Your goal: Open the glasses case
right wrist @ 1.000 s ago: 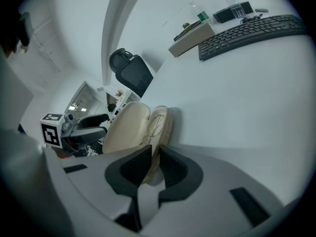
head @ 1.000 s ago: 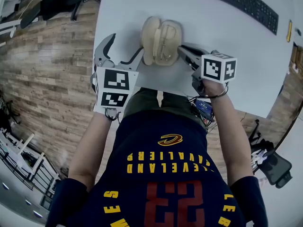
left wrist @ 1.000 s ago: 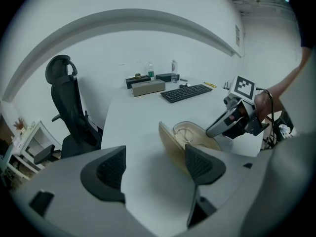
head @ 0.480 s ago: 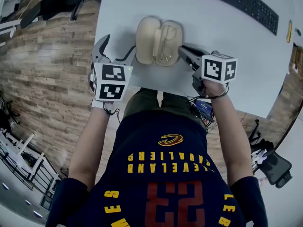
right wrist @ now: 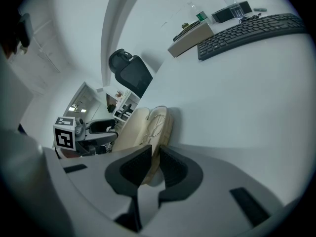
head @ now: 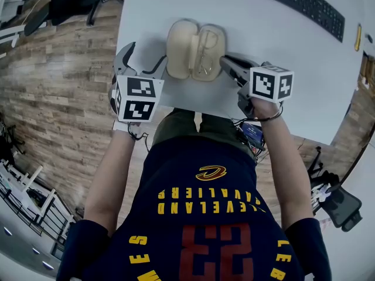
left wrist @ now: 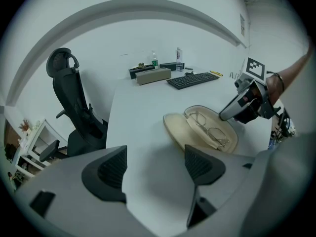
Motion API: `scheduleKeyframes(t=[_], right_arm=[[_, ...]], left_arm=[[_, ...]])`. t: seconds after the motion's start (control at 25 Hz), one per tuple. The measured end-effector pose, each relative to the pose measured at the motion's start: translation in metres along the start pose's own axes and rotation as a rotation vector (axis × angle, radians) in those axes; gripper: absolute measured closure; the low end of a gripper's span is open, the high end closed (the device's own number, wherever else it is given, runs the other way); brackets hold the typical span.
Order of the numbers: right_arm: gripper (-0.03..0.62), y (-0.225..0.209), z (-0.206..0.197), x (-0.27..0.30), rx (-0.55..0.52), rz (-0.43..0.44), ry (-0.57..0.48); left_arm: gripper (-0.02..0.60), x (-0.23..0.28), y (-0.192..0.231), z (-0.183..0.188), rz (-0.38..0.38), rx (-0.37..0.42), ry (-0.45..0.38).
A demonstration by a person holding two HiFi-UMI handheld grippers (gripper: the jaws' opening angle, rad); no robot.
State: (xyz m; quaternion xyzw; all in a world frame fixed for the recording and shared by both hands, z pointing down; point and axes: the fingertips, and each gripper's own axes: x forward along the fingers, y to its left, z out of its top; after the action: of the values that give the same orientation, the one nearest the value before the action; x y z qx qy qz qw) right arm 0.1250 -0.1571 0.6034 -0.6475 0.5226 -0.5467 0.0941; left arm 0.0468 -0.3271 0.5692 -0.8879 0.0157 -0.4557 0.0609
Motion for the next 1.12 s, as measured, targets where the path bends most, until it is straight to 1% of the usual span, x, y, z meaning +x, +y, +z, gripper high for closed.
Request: scheduleKeyframes(t=[0.24, 0.36, 0.44, 0.56, 0.68, 0.76, 0.84, 0.96, 1.12], right_arm=[[0.531, 0.001, 0.002, -0.001, -0.002, -0.009, -0.001], [0.531, 0.0, 0.002, -0.002, -0.019, -0.017, 0.003], [0.531, 0.002, 0.002, -0.001, -0.017, 0.003, -0.002], [0.531, 0.012, 0.005, -0.002, -0.008, 0.046, -0.02], [0.53, 0.021, 0.01, -0.004, -0.006, 0.069, -0.039], [0.526, 0.025, 0.013, -0.006, -0.005, 0.075, -0.053], [0.506, 0.029, 0.017, -0.008, -0.005, 0.079, -0.068], [0.491, 0.035, 0.023, -0.011, 0.0, 0.085, -0.093], [0.489, 0.042, 0.031, -0.026, -0.014, 0.071, -0.136]], left_arm=[[0.213, 0.0, 0.001, 0.001, 0.004, 0.0, -0.001], [0.212, -0.001, 0.0, 0.002, 0.003, -0.002, -0.003], [0.212, -0.003, 0.0, 0.005, -0.003, -0.008, -0.012], [0.212, -0.009, -0.003, 0.013, -0.015, -0.023, -0.033], [0.212, -0.015, -0.009, 0.024, -0.035, -0.027, -0.063], [0.212, -0.018, -0.015, 0.028, -0.05, -0.034, -0.074], [0.212, -0.02, -0.022, 0.032, -0.062, -0.036, -0.083], [0.212, -0.025, -0.026, 0.036, -0.071, -0.033, -0.098], [0.212, -0.036, -0.03, 0.041, -0.09, -0.052, -0.122]])
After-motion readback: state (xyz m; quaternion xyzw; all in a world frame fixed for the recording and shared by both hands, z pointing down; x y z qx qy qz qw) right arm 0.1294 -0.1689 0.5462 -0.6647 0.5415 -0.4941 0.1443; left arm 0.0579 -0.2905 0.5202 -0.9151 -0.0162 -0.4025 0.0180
